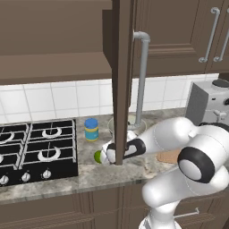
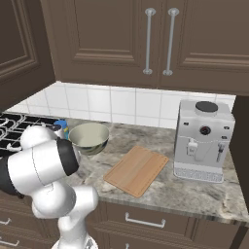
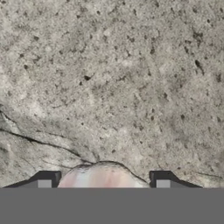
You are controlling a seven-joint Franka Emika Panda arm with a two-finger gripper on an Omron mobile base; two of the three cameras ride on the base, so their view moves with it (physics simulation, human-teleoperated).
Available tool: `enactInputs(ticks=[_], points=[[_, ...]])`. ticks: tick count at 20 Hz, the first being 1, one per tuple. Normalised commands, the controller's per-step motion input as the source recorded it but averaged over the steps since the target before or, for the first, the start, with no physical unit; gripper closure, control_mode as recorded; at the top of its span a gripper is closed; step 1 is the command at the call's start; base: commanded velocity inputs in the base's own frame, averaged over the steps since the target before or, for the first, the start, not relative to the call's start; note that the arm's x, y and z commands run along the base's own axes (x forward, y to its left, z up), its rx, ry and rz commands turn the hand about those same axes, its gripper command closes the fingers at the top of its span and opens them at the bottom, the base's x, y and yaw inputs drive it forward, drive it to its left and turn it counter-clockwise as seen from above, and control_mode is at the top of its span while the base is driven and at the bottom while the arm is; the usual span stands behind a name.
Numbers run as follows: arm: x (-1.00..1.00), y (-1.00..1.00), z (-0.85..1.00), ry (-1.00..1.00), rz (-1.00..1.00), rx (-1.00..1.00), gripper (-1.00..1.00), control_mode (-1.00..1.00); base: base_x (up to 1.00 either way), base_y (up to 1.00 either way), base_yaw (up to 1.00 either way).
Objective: Open the cabinet. Place the bowl and condiment on the counter. Then place the lime and garlic on the cutting board.
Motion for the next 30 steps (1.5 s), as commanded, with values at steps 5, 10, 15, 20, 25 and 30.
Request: enactInputs(ticks=[5, 10, 15, 20, 25, 30], points=[[-0.02, -0.24, -0.18, -0.02, 0.00, 0.00, 1.00, -1.00, 0.00, 0.00, 0.00], [-0.33, -0.12, 0.19, -0.15, 0.00, 0.00, 1.00, -1.00, 0.00, 0.00, 0.00], [-0.60, -0.07, 0.57, -0.10, 0.00, 0.00, 1.00, -1.00, 0.00, 0.00, 0.00], [-0.56, -0.09, 0.60, -0.01, -0.07, 0.00, 1.00, -1.00, 0.00, 0.00, 0.00], [-0.68, -0.63, 0.41, -0.05, -0.16, 0.00, 1.00, -1.00, 0.00, 0.00, 0.00], [-0.43, -0.83, 0.44, -0.09, -0.24, 0.00, 1.00, -1.00, 0.00, 0.00, 0.00]])
